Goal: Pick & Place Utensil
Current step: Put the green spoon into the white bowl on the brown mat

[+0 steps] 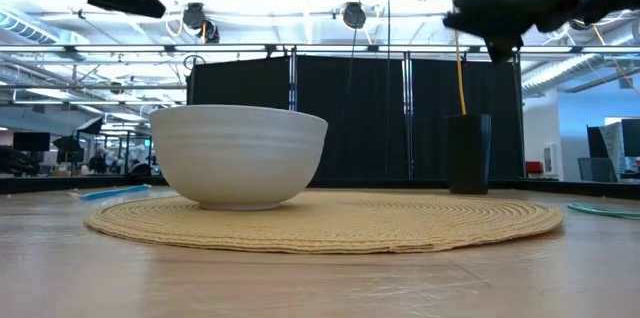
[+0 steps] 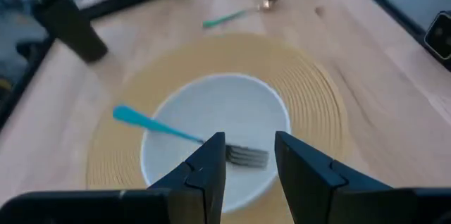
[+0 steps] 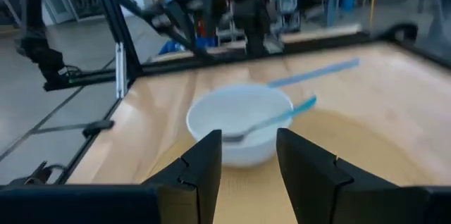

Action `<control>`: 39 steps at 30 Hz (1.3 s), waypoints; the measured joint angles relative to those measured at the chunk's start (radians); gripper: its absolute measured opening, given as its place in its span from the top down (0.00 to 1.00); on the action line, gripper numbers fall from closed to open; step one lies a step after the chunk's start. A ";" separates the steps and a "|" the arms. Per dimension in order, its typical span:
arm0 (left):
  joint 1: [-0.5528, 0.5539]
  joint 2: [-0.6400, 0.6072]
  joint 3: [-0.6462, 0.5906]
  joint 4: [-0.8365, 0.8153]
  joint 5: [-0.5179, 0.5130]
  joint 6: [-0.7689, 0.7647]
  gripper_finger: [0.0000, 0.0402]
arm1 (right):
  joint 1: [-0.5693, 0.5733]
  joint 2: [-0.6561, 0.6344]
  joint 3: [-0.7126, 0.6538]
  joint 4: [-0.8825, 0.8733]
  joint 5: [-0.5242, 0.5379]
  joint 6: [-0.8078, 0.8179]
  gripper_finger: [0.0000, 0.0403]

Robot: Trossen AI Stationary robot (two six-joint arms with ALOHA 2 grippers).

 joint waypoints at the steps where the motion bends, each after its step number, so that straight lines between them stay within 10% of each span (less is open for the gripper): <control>1: 0.007 -0.020 -0.023 0.042 0.002 0.037 0.68 | 0.009 0.011 0.008 0.016 0.016 -0.023 0.68; 8: 0.141 -0.294 -0.220 0.401 0.091 0.307 0.68 | 0.045 0.081 0.098 0.018 0.072 -0.102 0.68; 16: 0.335 -0.604 -0.354 0.412 0.214 0.163 0.68 | 0.090 0.100 0.132 -0.019 0.201 -0.100 0.68; 24: 0.376 -0.634 -0.366 0.387 -0.101 -0.012 0.68 | 0.103 0.101 0.151 -0.205 0.358 0.024 0.68; 39: 0.394 -0.619 -0.366 0.256 0.064 -0.006 0.68 | 0.042 0.101 0.449 -0.877 0.346 0.417 0.68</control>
